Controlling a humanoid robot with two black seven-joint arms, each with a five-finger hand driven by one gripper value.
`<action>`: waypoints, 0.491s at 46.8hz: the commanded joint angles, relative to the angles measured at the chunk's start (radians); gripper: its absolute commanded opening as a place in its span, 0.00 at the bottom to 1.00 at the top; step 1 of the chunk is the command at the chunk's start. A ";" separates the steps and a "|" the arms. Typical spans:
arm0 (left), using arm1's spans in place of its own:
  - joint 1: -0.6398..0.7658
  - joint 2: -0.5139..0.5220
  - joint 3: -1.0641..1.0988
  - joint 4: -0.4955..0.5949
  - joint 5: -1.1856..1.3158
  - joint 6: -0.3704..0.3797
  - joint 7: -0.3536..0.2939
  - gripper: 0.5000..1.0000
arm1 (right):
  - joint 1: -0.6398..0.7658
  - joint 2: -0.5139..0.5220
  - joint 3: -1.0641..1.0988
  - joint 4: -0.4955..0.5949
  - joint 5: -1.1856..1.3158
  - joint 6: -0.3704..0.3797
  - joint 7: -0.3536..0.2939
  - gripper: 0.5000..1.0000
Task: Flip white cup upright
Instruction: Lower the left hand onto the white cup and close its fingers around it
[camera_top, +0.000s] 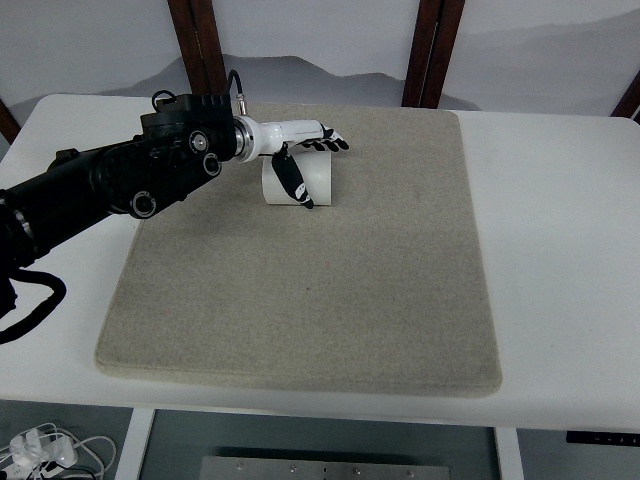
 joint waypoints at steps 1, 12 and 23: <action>0.000 -0.011 0.000 0.014 0.014 0.002 0.000 0.95 | 0.000 0.000 0.001 0.000 0.000 0.000 0.000 0.90; 0.002 -0.021 0.000 0.030 0.054 0.004 0.006 0.80 | 0.000 0.000 -0.001 0.000 0.000 0.000 0.000 0.90; 0.002 -0.021 0.008 0.048 0.070 0.008 0.009 0.55 | 0.000 0.000 -0.001 0.000 0.000 0.000 0.000 0.90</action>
